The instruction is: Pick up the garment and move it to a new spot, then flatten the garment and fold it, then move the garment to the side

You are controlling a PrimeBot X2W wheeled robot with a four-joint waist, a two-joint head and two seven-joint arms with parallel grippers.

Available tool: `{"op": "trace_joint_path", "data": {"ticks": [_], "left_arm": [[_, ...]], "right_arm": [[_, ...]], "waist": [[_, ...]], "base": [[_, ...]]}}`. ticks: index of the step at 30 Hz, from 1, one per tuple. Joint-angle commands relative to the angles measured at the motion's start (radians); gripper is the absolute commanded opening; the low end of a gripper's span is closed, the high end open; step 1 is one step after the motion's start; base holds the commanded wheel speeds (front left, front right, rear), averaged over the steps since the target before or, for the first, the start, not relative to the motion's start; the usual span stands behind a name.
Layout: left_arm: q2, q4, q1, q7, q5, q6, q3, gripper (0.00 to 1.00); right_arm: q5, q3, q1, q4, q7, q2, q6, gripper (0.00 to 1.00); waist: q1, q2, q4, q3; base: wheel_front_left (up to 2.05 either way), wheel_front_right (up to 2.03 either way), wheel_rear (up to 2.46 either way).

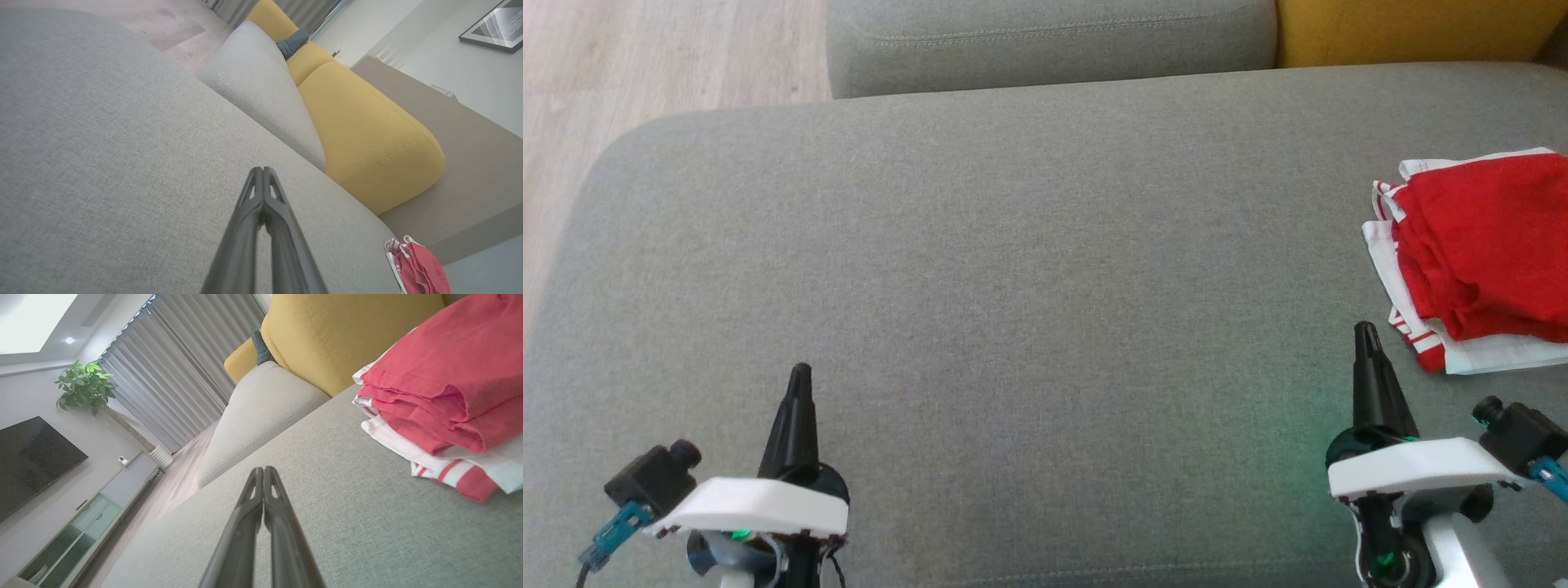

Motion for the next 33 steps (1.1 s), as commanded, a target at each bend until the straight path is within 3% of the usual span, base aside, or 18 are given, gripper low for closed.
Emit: {"op": "trace_joint_path", "data": {"ticks": [1,33], "left_arm": [[0.014,-0.029,-0.05,0.005,-0.019,-0.008,0.019,0.0],[0.023,0.012,-0.081,0.092,-0.333,-0.031,0.078,0.0]], "right_arm": [[0.023,-0.002,-0.041,-0.03,0.008,-0.018,0.0,0.0],[0.37,-0.051,-0.046,-0.026,0.094,-0.025,-0.001,0.0]], "waist": [[0.0,0.0,0.0,0.0],[0.0,0.0,0.003,-0.018]], "base": [[0.0,0.0,0.0],[0.0,0.0,0.0]]}}
